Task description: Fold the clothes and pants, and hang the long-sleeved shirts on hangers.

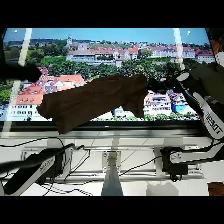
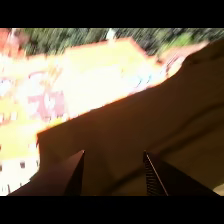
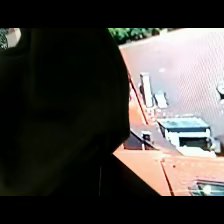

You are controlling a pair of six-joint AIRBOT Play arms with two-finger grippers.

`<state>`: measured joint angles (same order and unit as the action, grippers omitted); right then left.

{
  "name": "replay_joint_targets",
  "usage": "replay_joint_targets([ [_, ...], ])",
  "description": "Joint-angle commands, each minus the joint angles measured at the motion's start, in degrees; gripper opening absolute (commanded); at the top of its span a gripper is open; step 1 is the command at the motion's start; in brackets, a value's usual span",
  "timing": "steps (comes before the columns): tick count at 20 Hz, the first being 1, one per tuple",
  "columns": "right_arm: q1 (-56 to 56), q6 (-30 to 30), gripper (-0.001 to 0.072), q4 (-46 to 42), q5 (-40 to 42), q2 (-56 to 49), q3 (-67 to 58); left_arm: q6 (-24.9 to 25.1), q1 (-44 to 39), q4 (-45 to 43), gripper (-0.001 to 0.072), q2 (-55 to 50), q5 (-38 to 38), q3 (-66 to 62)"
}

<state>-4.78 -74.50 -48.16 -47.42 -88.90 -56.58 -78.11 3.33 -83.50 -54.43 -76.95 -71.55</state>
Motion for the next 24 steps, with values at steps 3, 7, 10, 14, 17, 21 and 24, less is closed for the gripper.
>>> replay_joint_targets([
  [3,0.1,3.3,0.0012,-9.8,2.4,-0.3,-8.9,-6.6,3.9,0.5,0.0257,0.6,-0.4,18.7],
  [7,0.2,3.3,0.0012,-10.7,5.1,-0.3,-11.3,-6.8,4.0,10.5,0.0259,3.0,6.2,33.1],
  [10,0.2,3.3,0.0012,-10.7,4.5,-0.3,-11.2,-12.1,6.1,8.7,0.0297,5.8,8.9,40.7],
  [14,0.2,3.2,0.0013,-10.5,4.5,-0.3,-11.2,-8.8,6.6,18.7,0.0432,6.0,11.3,47.4],
  [17,0.2,3.2,0.0012,-10.5,3.0,-0.3,-11.2,-6.9,6.6,20.4,0.0432,4.9,12.0,52.3],
  [21,0.2,3.2,0.0012,-10.5,2.9,-0.3,-11.2,-4.8,6.6,23.4,0.0432,2.3,13.4,54.0],
  [24,0.2,3.2,0.0013,-10.5,2.9,-0.3,-11.2,-3.7,6.6,24.2,0.0425,-2.6,18.8,54.8],
])
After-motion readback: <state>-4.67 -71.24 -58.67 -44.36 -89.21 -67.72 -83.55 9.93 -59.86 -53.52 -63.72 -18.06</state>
